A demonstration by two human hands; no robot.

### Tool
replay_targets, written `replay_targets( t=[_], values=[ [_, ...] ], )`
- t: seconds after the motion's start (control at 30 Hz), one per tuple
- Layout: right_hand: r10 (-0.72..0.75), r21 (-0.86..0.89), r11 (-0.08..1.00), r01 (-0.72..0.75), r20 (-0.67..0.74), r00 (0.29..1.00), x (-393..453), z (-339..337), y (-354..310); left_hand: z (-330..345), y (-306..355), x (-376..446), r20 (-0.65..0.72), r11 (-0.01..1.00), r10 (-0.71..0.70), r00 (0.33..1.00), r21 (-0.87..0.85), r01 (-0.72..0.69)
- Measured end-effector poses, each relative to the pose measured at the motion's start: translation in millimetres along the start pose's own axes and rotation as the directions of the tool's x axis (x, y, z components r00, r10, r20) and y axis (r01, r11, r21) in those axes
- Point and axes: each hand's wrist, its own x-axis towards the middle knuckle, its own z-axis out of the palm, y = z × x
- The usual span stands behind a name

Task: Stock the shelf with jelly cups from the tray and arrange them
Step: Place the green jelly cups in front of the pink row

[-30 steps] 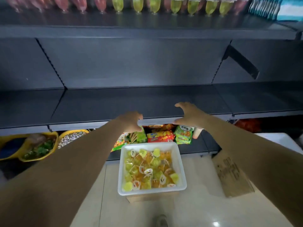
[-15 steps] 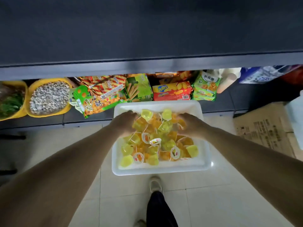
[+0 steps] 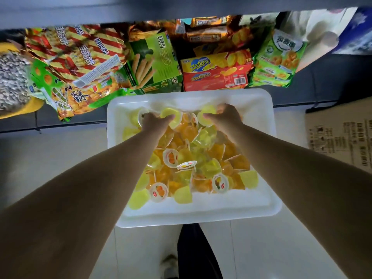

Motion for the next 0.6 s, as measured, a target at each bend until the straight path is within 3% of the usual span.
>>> replay_targets(
  t=[0.1, 0.23, 0.3, 0.37, 0.47, 0.53, 0.6],
  values=[
    [0.081, 0.103, 0.992, -0.074, -0.066, 0.995, 12.1, 10.5, -4.5, 7.0, 4.7, 9.6, -0.027, 0.984, -0.073, 0.997, -0.162, 0.068],
    [0.084, 0.054, 0.995, -0.08, -0.083, 0.993, 16.1, 11.3, -6.6, 6.0, 7.6, 14.3, -0.015, 0.984, -0.09, 0.996, -0.153, 0.087],
    [0.025, -0.11, 0.993, -0.032, -0.063, 0.998, 11.0, 5.9, -5.2, -0.3, 4.8, 11.7, 0.032, 0.996, -0.046, 0.998, -0.078, 0.048],
    [-0.073, -0.32, 0.945, 0.061, -0.023, 0.997, 3.0, -0.1, -3.0, -7.4, 0.3, 6.5, 0.121, 0.982, 0.065, 0.99, 0.169, -0.085],
    [-0.198, -0.538, 0.816, 0.213, 0.085, 0.976, -6.1, -1.4, 0.5, -13.4, -1.6, -3.4, 0.284, 0.843, 0.142, 0.948, 0.467, -0.266],
    [-0.238, -0.607, 0.748, 0.266, 0.13, 0.963, -8.8, -0.3, 0.2, -15.1, 0.4, -10.1, 0.326, 0.828, 0.128, 0.937, 0.484, -0.282],
    [-0.247, -0.6, 0.75, 0.277, 0.134, 0.96, -12.8, -1.7, -1.3, -17.5, 2.8, -19.4, 0.332, 0.875, 0.098, 0.938, 0.421, -0.241]
  ],
)
